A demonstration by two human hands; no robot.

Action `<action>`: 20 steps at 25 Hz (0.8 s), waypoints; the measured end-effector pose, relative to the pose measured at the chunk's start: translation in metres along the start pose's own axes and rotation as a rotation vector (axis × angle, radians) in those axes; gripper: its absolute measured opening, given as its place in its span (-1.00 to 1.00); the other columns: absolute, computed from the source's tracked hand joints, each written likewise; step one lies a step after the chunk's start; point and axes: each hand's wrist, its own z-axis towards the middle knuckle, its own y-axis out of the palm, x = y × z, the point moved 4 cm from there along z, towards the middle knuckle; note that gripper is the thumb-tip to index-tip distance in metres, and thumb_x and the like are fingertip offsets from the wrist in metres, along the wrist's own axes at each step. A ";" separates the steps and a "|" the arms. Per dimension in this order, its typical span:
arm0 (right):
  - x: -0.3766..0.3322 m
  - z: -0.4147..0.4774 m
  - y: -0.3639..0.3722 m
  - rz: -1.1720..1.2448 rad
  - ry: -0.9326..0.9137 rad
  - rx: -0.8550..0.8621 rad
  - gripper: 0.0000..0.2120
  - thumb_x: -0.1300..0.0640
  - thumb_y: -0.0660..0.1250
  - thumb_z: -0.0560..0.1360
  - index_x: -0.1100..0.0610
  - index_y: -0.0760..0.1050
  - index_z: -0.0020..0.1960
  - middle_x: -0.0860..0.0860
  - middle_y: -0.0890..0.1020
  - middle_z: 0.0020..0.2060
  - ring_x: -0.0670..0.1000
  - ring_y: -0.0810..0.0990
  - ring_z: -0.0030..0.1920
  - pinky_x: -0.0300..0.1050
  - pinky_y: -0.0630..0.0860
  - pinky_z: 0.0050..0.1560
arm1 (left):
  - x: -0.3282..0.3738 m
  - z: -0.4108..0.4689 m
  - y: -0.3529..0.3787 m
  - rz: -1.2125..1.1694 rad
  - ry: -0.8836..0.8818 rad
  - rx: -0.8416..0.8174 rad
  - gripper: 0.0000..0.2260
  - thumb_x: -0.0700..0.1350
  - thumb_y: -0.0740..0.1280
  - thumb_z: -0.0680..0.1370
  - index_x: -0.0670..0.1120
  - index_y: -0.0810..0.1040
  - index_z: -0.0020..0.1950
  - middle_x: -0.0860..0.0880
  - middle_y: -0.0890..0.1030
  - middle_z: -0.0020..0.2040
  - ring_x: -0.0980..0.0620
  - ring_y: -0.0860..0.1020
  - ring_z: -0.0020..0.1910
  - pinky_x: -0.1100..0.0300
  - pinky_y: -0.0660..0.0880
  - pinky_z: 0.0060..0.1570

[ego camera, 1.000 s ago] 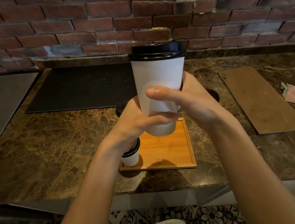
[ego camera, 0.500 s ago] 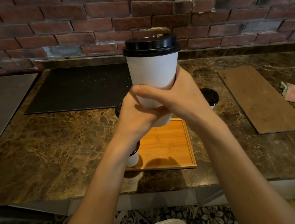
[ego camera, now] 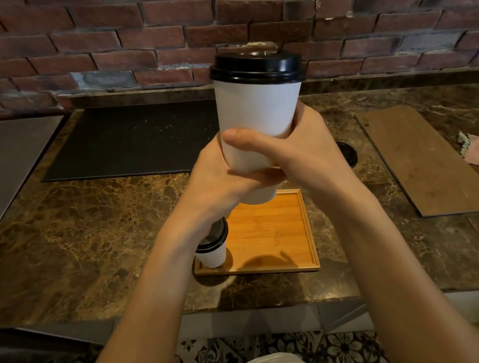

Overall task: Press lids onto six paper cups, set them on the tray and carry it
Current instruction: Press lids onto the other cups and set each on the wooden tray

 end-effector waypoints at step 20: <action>0.005 -0.006 -0.004 0.084 0.006 -0.208 -0.39 -0.04 0.49 0.29 0.09 0.45 0.28 0.00 0.63 0.04 -0.04 0.65 0.05 -0.20 0.60 -0.08 | 0.002 -0.010 0.002 -0.169 -0.036 -0.166 -0.52 -0.09 0.54 0.28 -0.01 0.54 0.17 0.04 0.63 0.06 0.08 0.59 0.07 0.23 0.55 -0.03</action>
